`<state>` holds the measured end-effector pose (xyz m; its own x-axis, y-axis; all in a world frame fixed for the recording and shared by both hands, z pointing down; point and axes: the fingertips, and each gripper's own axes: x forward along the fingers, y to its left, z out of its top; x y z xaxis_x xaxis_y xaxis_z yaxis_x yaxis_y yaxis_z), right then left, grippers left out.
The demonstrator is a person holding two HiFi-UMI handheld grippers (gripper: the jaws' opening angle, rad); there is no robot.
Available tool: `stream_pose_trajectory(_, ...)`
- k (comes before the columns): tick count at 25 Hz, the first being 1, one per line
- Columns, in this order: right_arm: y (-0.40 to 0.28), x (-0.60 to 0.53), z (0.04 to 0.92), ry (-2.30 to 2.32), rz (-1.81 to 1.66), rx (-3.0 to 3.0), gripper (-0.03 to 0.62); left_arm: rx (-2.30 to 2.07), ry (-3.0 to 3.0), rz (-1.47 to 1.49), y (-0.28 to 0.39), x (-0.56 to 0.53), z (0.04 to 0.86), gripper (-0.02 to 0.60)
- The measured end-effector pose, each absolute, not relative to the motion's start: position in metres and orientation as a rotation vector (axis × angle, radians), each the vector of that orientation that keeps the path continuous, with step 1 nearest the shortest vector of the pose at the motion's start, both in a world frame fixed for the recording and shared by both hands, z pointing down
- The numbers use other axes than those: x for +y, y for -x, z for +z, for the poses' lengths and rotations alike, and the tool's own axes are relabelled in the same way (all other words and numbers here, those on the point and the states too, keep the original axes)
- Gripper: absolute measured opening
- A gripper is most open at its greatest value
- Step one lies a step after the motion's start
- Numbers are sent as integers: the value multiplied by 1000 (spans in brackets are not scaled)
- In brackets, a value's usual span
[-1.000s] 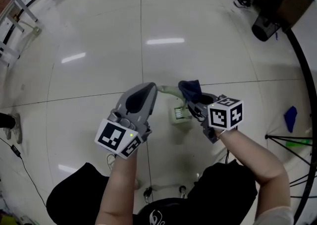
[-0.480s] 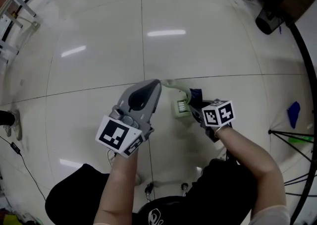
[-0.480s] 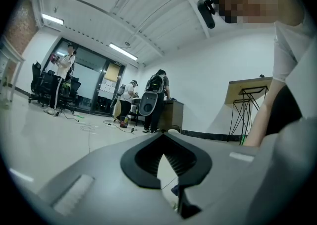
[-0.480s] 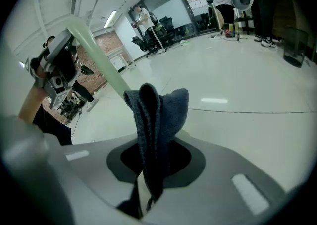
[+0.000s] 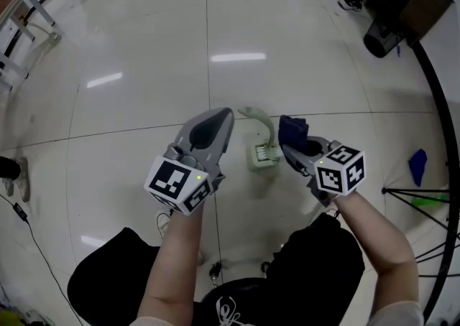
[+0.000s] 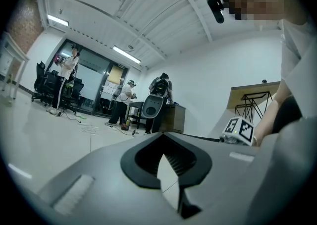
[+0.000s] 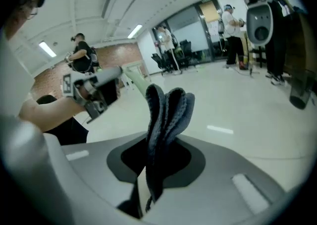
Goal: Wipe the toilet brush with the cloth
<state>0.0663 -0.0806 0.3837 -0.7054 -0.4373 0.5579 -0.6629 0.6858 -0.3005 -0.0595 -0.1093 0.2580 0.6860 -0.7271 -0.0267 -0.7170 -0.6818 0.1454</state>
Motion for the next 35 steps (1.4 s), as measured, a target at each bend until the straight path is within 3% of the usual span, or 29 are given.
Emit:
stream_pose_trajectory(6, 6, -45, 279, -601, 409, -2711, 61, -1178, -2828, -94, 59, -115, 242, 6)
stream_pose_trajectory(12, 56, -37, 313, -456, 764, -2692, 61, -1124, -2892, -8, 53, -128, 238, 6)
stream_pose_trajectory(23, 50, -68, 349, -713, 992, -2686, 63, -950, -2931, -79, 43, -116, 245, 6)
stream_pose_trajectory(35, -7, -98, 431, -1047, 1408, -2483, 63, -930, -2932, -27, 42, -114, 257, 6)
